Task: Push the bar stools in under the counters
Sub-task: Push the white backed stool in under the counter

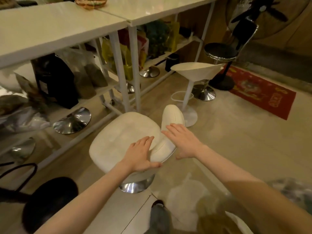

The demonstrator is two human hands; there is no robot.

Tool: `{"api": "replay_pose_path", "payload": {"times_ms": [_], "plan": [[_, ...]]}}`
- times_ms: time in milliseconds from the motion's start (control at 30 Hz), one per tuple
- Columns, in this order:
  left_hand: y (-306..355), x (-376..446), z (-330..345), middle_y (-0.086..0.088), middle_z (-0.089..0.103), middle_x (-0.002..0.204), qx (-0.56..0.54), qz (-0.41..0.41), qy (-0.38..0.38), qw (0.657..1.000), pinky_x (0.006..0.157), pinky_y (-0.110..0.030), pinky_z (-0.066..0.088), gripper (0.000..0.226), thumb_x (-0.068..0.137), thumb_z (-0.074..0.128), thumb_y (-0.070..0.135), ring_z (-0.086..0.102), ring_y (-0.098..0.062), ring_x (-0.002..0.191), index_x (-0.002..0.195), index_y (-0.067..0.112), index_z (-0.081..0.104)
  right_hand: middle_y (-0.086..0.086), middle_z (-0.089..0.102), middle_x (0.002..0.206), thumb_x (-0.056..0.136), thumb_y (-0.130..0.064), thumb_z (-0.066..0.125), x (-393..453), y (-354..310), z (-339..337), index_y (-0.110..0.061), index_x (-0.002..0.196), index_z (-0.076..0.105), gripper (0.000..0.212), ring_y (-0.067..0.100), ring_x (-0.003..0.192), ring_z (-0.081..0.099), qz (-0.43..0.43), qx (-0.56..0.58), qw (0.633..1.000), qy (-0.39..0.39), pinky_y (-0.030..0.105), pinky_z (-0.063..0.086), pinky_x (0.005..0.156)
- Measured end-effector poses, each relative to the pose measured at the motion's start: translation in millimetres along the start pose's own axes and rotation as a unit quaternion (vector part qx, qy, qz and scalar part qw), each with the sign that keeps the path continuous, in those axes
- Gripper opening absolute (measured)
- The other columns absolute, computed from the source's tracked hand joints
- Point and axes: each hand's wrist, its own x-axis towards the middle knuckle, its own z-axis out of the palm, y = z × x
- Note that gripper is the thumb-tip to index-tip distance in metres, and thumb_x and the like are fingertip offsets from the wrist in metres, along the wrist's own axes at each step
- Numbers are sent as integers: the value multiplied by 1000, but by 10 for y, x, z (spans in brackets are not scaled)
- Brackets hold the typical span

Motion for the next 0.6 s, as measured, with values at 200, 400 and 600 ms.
{"api": "replay_pose_path", "payload": {"times_ms": [200, 400, 600], "plan": [[4, 234, 54, -5, 27, 152, -87, 8, -85, 993, 107, -36, 33, 120, 54, 48, 84, 35, -22, 132, 148, 19, 11, 13, 27, 151, 62, -45, 77, 262, 375, 68, -13, 146, 21, 106, 28, 139, 22, -118, -10, 993, -21, 38, 9, 114], [73, 386, 65, -2, 34, 148, -116, -27, -93, 988, 103, -34, 37, 121, 50, 50, 84, 41, -20, 127, 148, 22, 12, 15, 48, 136, 55, -47, 79, 492, 664, 116, -8, 138, 37, 101, 32, 130, 38, -220, -13, 975, -9, 39, 18, 111], [333, 409, 153, -2, 45, 139, -90, -88, -45, 991, 94, -33, 44, 116, 53, 51, 82, 50, -21, 117, 146, 21, 16, 13, 60, 119, 51, -40, 79, 709, 869, 195, -7, 125, 51, 85, 31, 115, 53, -315, -9, 949, 7, 41, 34, 104]]}}
